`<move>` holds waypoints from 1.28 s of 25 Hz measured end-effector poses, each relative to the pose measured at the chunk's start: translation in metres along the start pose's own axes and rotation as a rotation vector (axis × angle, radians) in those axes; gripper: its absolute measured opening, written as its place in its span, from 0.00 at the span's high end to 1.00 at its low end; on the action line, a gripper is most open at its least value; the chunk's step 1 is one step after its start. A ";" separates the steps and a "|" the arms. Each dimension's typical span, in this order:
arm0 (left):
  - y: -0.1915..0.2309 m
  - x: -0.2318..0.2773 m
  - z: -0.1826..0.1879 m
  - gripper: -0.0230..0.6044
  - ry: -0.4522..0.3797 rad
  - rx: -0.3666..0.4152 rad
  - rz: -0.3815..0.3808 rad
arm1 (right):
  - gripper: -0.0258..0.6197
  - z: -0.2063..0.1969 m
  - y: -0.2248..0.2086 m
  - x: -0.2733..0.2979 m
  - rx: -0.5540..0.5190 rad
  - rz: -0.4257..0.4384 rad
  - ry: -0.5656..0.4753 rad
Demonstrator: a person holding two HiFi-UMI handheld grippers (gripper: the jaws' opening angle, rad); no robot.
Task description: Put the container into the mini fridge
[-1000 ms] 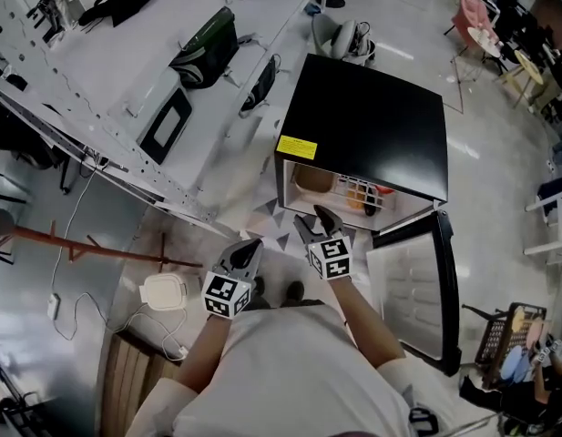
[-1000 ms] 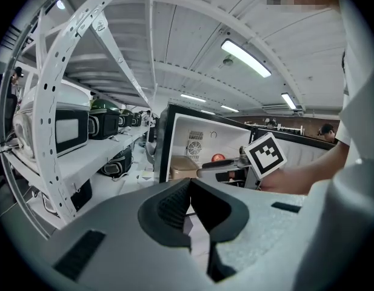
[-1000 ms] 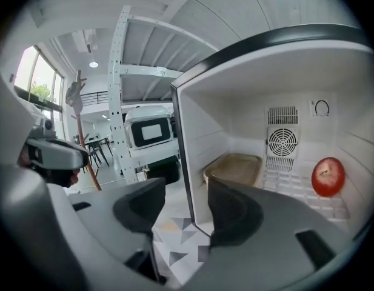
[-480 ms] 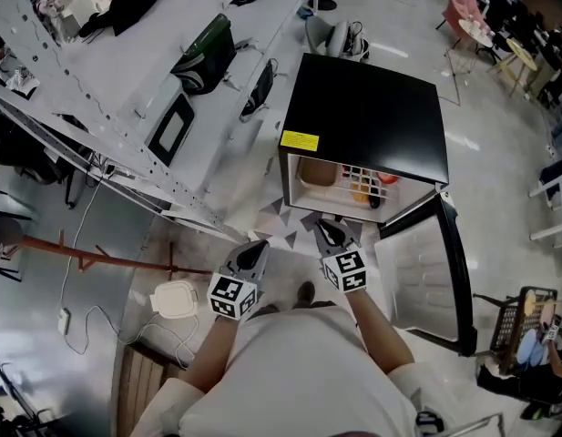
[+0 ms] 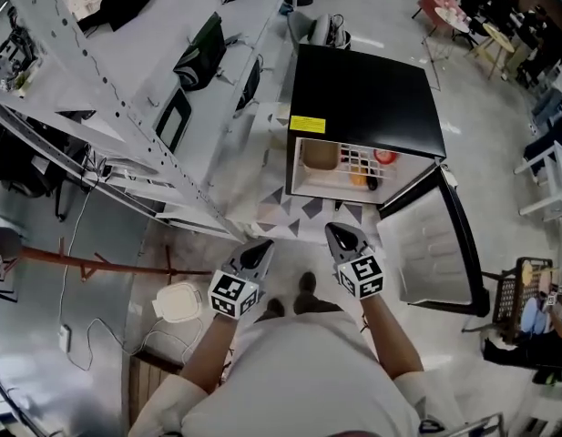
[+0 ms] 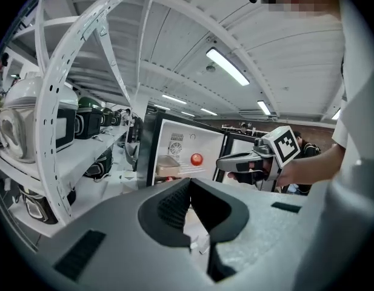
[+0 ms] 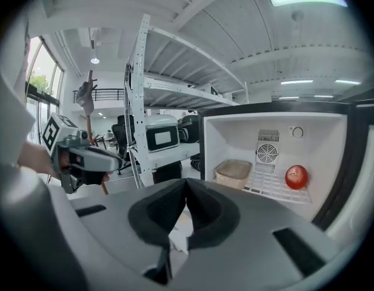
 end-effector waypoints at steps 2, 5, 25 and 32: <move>-0.006 -0.006 -0.004 0.96 -0.002 0.002 -0.034 | 0.95 -0.002 0.012 -0.014 0.011 -0.002 -0.006; -0.011 -0.012 -0.012 0.96 -0.010 -0.008 -0.074 | 0.95 -0.007 0.031 -0.037 0.002 0.007 -0.012; -0.074 0.004 0.034 0.96 -0.134 0.038 -0.170 | 0.95 0.008 -0.025 -0.142 0.057 -0.175 -0.122; -0.086 0.015 0.040 0.96 -0.128 0.060 -0.129 | 0.95 0.025 -0.054 -0.162 0.055 -0.189 -0.180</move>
Point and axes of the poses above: the fingertips, and each gripper's own axes: x forward along the fingers, y to its left, z out of its top, the point moved 1 cm from there along -x, backward along the fingers, and after that the axes turned 9 degrees about -z, right-handed, at the moved point
